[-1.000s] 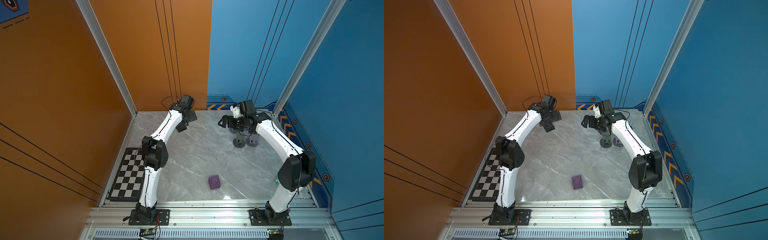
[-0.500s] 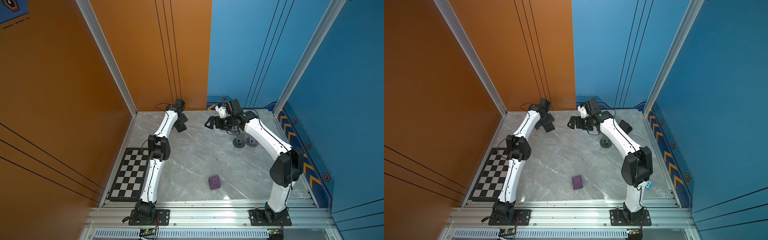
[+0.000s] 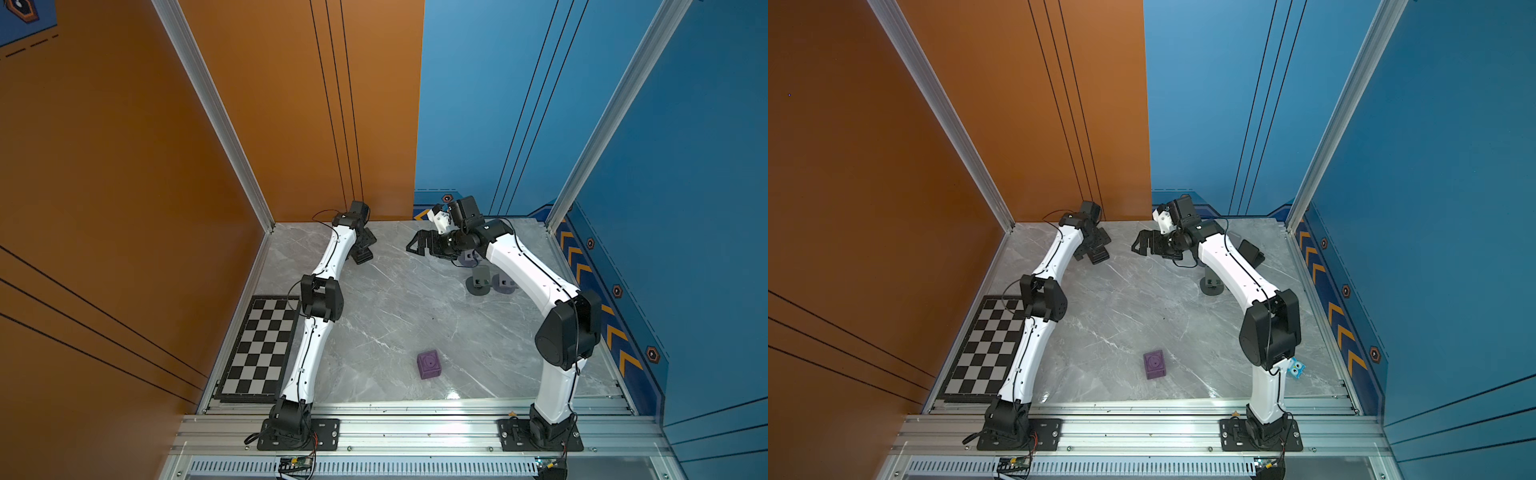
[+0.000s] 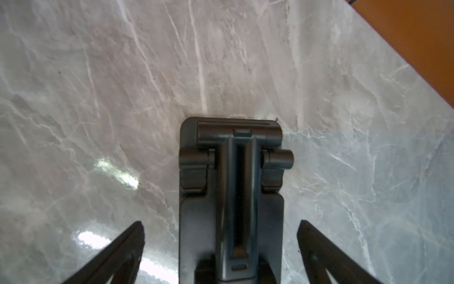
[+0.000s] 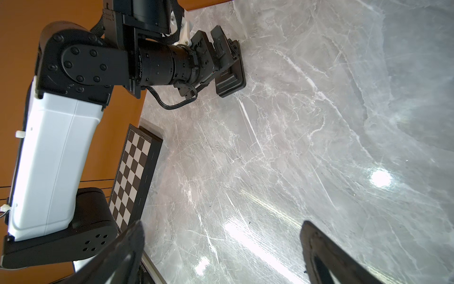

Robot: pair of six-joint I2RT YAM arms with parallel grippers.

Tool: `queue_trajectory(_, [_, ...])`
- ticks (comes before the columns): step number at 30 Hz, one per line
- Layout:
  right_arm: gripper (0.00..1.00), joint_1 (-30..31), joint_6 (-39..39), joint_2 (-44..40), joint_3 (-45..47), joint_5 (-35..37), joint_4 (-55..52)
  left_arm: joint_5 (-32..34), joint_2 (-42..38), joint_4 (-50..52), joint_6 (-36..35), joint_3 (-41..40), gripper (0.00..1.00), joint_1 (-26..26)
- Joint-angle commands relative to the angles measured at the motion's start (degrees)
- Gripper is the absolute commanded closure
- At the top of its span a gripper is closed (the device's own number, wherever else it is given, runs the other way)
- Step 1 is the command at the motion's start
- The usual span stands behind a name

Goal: Open the phone stand
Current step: Move the phone stand to the center of the board.

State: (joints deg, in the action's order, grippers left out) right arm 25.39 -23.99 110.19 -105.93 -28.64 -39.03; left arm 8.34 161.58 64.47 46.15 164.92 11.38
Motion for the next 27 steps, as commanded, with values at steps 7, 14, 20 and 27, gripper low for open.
queue_trajectory(7, [0.00, -2.26, 0.43, 1.25, -1.82, -2.12, -1.23, -1.39, 2.29, 0.45, -1.81, -0.84, 0.02, 0.22])
queue_trajectory(14, [0.00, -3.15, 0.77, 1.69, -1.82, -2.78, -1.27, -2.87, 2.05, 0.45, -3.43, -3.67, 0.00, -0.10])
queue_trajectory(20, [0.00, -3.68, 0.88, 2.66, -2.48, -3.83, -1.23, -6.30, 2.04, 0.47, -3.09, -4.69, 0.35, -0.06])
queue_trajectory(27, [0.00, -3.79, 0.52, 3.45, -3.58, -4.58, -1.23, -8.90, -3.39, 0.52, -6.95, -10.93, 0.50, 0.99])
